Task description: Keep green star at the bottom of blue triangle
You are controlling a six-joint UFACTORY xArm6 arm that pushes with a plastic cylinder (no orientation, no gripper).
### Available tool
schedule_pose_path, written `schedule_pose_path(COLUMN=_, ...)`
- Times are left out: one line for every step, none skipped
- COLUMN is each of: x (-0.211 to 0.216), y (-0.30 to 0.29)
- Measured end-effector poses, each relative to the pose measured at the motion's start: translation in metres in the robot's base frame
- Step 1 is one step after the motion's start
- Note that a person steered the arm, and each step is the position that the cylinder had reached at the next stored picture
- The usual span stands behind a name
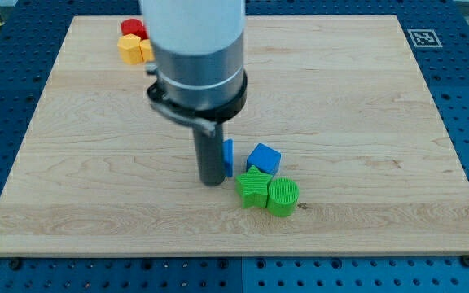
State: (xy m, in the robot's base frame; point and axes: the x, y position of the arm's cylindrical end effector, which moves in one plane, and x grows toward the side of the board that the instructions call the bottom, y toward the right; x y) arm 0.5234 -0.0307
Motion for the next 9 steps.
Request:
schedule_pose_path(x=-0.023, y=0.0)
schedule_pose_path(x=-0.001, y=-0.001)
schedule_pose_path(x=0.049, y=-0.001)
schedule_pose_path(x=0.067, y=0.039)
schedule_pose_path(x=0.075, y=0.069)
schedule_pose_path(x=0.048, y=0.07)
schedule_pose_path(x=0.03, y=0.068)
schedule_pose_path(x=0.03, y=0.06)
schedule_pose_path(x=0.028, y=0.052)
